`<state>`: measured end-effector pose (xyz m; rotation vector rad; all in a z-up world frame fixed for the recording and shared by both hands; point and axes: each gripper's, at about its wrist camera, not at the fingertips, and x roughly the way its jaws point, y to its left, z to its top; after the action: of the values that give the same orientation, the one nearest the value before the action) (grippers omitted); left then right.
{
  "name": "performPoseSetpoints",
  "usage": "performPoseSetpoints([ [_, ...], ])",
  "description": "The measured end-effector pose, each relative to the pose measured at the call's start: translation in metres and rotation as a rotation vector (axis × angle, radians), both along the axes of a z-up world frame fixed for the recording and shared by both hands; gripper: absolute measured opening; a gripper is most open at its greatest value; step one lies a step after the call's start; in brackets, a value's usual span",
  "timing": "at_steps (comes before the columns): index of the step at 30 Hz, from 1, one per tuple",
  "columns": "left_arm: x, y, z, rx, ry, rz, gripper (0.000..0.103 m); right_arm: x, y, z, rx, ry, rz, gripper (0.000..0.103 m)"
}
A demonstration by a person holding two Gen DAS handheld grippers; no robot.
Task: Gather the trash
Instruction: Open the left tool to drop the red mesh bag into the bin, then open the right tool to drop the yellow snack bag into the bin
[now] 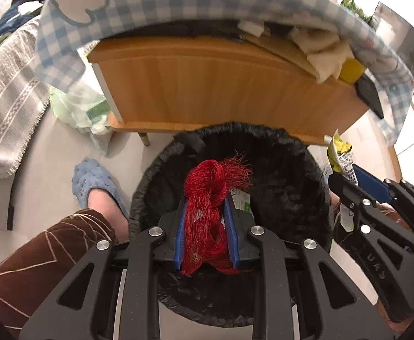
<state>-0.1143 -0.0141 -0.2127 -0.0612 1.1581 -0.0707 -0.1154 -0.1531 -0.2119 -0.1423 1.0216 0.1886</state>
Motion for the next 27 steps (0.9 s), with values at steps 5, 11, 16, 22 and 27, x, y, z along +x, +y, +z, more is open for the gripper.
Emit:
performPoseSetpoints([
  [5,-0.002,-0.013,-0.02,-0.013,0.013,-0.01,0.023,-0.004,-0.005,-0.008,0.015,0.015,-0.005,0.027],
  [11,-0.001,-0.031,-0.034,0.005,0.013,-0.027,0.023,-0.007,-0.012,-0.018,0.022,0.034,-0.025,0.026],
  [16,-0.003,-0.041,-0.049,0.021,0.028,-0.037,0.023,-0.004,-0.02,-0.019,0.041,0.038,-0.05,0.026],
  [22,-0.002,-0.048,-0.052,0.025,0.033,-0.05,0.033,-0.001,-0.025,-0.017,0.054,0.034,-0.066,0.026],
  [27,-0.004,-0.039,-0.044,0.024,0.001,-0.033,0.059,0.003,-0.025,-0.013,0.063,0.023,-0.071,0.027],
])
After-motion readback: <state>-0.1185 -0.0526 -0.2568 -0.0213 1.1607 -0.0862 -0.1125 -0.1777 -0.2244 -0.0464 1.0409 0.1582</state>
